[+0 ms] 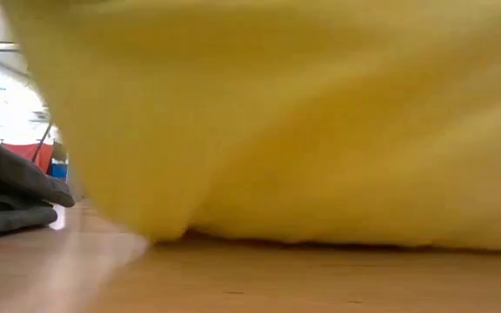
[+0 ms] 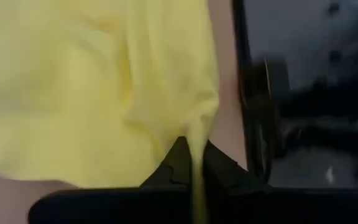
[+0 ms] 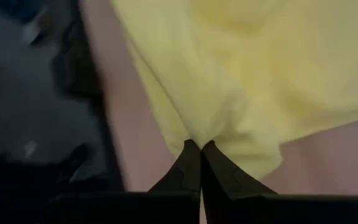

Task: Fold laundry
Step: Fold the yellow shirt, then stack the yellow shirt on top of the dark blue shorts

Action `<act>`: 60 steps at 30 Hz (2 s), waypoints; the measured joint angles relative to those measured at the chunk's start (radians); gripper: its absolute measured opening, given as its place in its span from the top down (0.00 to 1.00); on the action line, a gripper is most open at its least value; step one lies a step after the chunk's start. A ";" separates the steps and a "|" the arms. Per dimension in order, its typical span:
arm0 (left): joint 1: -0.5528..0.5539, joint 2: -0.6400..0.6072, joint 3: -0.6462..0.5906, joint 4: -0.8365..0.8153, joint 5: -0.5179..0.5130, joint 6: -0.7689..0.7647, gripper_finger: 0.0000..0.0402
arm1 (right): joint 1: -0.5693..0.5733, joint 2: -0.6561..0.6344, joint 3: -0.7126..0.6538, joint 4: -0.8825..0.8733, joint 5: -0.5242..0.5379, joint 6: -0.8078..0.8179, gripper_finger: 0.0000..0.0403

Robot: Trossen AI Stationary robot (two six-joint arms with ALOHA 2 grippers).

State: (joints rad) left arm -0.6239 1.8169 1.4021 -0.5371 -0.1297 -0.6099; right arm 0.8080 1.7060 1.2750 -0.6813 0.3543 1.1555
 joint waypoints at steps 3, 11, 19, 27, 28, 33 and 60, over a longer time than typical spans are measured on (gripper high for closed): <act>0.086 -0.096 0.001 -0.057 -0.028 0.032 0.97 | -0.060 -0.096 0.001 -0.121 0.088 -0.023 0.99; 0.379 -0.166 0.002 -0.248 -0.044 0.120 0.97 | -0.429 -0.191 -0.008 -0.284 0.108 -0.383 1.00; 0.658 -0.068 0.002 -0.296 -0.040 0.211 0.93 | -0.829 -0.186 -0.188 -0.092 -0.218 -0.629 0.99; 0.869 0.008 0.002 -0.239 -0.040 0.170 0.67 | -1.052 -0.186 -0.325 0.166 -0.264 -0.665 0.80; 0.891 0.010 0.002 -0.224 -0.040 0.170 0.64 | -1.074 -0.186 -0.330 0.175 -0.244 -0.662 0.76; 0.983 -0.008 0.002 -0.188 0.029 0.148 0.50 | -1.152 -0.186 -0.331 0.195 -0.196 -0.684 0.62; 0.936 -0.088 -0.497 0.518 0.315 -0.216 0.07 | -1.145 -0.137 -0.562 0.526 -0.467 -0.429 0.10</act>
State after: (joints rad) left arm 0.3120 1.7292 0.9050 -0.0195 0.1852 -0.8262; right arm -0.3367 1.5686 0.7129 -0.1552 -0.1123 0.7265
